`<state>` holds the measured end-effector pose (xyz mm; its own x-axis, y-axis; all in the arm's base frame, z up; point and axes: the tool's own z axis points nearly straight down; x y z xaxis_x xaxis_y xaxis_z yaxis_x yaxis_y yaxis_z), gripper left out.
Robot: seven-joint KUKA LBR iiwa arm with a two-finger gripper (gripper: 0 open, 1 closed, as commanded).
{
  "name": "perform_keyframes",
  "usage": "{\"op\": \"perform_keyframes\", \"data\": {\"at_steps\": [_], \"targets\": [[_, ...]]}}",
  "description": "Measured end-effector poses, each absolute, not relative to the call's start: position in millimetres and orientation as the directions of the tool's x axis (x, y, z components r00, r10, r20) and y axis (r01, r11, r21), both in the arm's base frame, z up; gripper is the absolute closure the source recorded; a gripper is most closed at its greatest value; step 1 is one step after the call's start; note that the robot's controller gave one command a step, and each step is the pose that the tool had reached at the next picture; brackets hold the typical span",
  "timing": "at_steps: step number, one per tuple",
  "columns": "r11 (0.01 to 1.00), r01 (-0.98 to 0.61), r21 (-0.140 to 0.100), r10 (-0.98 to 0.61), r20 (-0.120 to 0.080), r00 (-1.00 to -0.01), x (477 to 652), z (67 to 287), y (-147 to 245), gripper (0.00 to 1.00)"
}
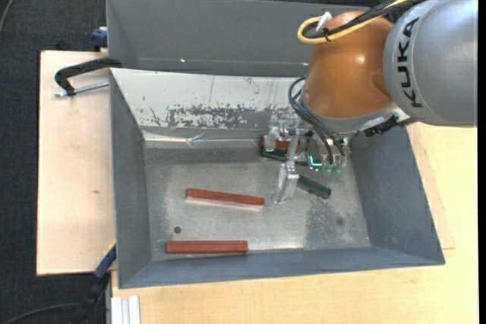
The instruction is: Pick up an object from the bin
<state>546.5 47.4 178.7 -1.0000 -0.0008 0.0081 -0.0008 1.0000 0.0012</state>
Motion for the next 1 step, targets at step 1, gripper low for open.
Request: {"op": "perform_keyframes", "data": {"at_steps": [1], "targets": [[0.932, -0.363, 0.002, -0.363, 0.004, -0.932, 573.0, 68.8, 87.1, 0.00]]}}
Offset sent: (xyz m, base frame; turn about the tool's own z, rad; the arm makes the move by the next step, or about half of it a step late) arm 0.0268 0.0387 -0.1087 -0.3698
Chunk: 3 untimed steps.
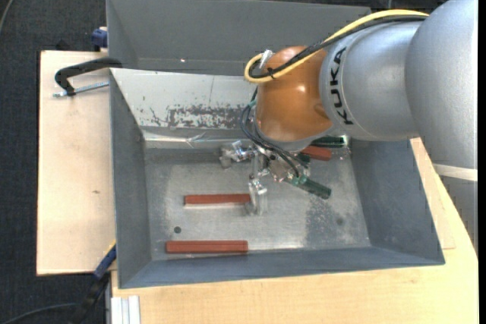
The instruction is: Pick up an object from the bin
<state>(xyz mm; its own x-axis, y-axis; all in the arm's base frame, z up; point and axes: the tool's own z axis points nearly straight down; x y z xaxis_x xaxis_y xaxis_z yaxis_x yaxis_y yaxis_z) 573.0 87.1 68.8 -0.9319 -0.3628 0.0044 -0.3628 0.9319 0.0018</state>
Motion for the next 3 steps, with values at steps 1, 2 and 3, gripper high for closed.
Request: {"op": "perform_keyframes", "data": {"at_steps": [1, 2, 3], "targets": [[0.933, -0.360, 0.001, -0.360, -0.006, -0.933, 575.9, 73.2, 87.3, 1.00], [0.933, -0.360, 0.002, -0.360, -0.004, -0.933, 574.8, 71.9, 87.3, 0.00], [0.960, -0.280, 0.003, -0.280, -0.011, -0.960, 603.8, 86.0, 145.8, 0.00]]}}
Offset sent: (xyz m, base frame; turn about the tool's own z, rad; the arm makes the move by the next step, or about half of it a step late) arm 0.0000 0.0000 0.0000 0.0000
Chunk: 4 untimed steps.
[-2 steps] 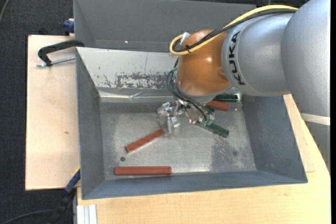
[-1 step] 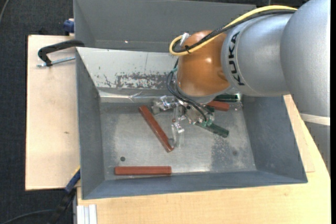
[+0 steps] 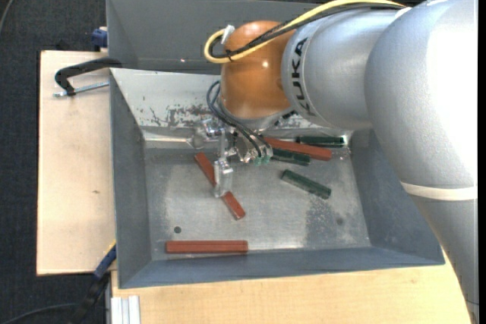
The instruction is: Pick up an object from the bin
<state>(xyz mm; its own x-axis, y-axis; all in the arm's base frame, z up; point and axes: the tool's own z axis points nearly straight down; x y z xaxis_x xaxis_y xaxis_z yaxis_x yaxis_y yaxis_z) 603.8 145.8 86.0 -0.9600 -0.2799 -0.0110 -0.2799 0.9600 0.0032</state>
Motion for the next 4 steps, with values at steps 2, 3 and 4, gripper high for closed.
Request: {"op": "perform_keyframes", "data": {"at_steps": [2, 3, 4], "targets": [[0.805, -0.593, 0.001, -0.593, -0.003, -0.805, 585.8, 80.3, 125.2, 0.00], [0.923, -0.384, 0.001, -0.384, -0.004, -0.923, 577.2, 76.4, 113.3, 0.00], [0.945, -0.328, 0.001, -0.328, -0.009, -0.945, 602.0, 72.4, 133.3, 0.00]]}}
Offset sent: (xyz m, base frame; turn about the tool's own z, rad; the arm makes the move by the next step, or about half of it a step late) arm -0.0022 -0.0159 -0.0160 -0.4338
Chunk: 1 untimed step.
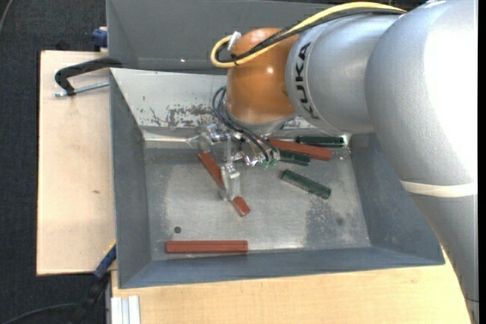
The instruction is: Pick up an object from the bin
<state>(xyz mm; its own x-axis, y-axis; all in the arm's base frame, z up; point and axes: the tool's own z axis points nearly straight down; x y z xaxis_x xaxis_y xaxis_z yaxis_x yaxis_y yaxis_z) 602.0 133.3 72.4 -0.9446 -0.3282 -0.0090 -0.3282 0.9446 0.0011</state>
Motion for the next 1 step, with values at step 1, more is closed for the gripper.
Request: {"op": "perform_keyframes", "data": {"at_steps": [1], "targets": [[0.988, -0.156, 0.003, -0.156, -0.005, -0.988, 595.7, 72.8, 98.5, 0.00]]}}
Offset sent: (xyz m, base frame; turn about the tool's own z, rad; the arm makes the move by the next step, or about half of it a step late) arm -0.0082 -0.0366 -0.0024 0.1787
